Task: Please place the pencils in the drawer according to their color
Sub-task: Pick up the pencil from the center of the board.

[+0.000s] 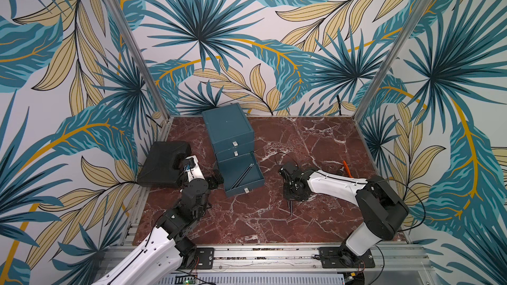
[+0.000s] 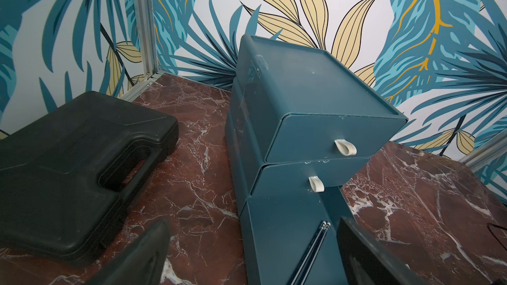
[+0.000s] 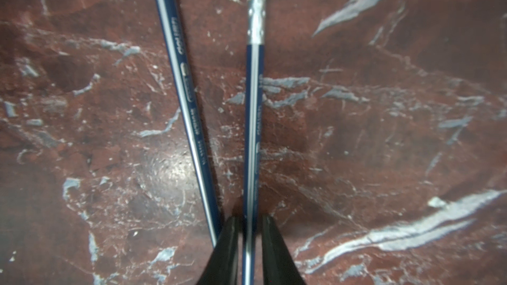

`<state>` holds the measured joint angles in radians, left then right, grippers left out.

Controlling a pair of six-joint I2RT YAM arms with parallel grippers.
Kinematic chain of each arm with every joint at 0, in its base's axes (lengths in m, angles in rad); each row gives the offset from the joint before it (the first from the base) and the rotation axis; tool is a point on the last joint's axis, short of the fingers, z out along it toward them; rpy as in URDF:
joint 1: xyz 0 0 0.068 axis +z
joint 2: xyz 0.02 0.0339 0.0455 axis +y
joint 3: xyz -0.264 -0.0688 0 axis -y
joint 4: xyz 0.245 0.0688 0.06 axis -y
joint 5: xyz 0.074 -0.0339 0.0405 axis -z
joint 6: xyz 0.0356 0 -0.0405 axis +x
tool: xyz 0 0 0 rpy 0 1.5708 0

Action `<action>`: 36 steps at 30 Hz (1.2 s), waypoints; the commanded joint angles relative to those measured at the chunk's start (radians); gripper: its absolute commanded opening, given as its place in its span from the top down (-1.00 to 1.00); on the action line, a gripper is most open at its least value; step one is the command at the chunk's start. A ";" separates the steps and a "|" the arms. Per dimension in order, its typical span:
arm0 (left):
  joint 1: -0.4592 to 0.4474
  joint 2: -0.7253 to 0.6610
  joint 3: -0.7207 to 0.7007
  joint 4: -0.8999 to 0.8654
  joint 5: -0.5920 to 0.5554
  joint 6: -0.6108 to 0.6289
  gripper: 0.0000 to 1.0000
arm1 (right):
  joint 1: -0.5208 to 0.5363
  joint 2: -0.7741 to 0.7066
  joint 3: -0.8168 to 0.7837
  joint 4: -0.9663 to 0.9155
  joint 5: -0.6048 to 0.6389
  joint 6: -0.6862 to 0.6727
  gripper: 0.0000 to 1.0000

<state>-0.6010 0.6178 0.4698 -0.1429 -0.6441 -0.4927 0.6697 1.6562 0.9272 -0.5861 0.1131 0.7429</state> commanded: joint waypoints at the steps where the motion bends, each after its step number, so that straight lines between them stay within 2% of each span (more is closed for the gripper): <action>1: 0.008 -0.007 -0.010 0.009 -0.011 -0.012 -0.99 | -0.006 0.023 -0.008 0.022 -0.015 -0.007 0.66; 11: 0.010 -0.020 -0.002 -0.019 -0.015 -0.020 -1.00 | -0.009 0.067 -0.022 0.034 0.002 -0.002 1.00; 21: 0.012 -0.024 -0.003 -0.023 -0.019 -0.024 -0.99 | -0.008 0.071 0.025 -0.044 0.034 -0.033 1.00; 29: 0.012 -0.023 -0.010 -0.019 -0.020 -0.027 -1.00 | -0.007 -0.054 0.024 -0.061 0.094 -0.073 1.00; 36: 0.013 -0.024 -0.016 -0.016 -0.020 -0.032 -1.00 | 0.000 -0.164 0.042 -0.038 0.077 -0.105 1.00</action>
<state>-0.5957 0.6044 0.4664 -0.1539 -0.6510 -0.5179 0.6628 1.5299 0.9607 -0.6281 0.1825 0.6647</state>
